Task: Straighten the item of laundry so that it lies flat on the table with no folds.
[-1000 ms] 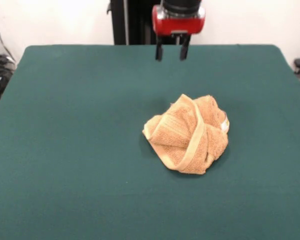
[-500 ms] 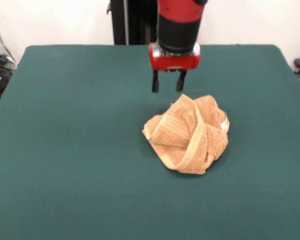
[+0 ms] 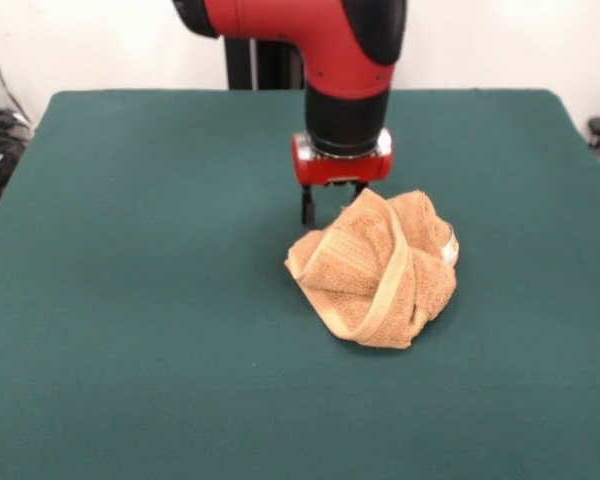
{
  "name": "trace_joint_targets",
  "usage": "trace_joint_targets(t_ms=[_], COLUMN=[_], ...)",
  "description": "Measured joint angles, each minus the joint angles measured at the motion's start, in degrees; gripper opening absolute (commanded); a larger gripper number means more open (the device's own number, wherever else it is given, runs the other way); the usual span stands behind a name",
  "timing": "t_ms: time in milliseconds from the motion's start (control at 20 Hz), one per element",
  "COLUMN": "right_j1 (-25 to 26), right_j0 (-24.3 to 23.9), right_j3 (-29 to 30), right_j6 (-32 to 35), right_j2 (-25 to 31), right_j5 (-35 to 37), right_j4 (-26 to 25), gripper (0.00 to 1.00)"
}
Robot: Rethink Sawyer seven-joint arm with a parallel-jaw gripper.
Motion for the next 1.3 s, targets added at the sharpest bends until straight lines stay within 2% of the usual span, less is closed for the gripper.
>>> trace_joint_targets(t_ms=[650, 1300], right_j1=[0.3, -0.4], right_j0=[-3.6, -3.4], right_j3=[-0.1, -1.4], right_j6=[0.0, 0.0], right_j2=[3.8, 5.2], right_j5=[-0.4, -1.1], right_j4=[-0.7, -2.9], gripper=[1.00, 1.00])
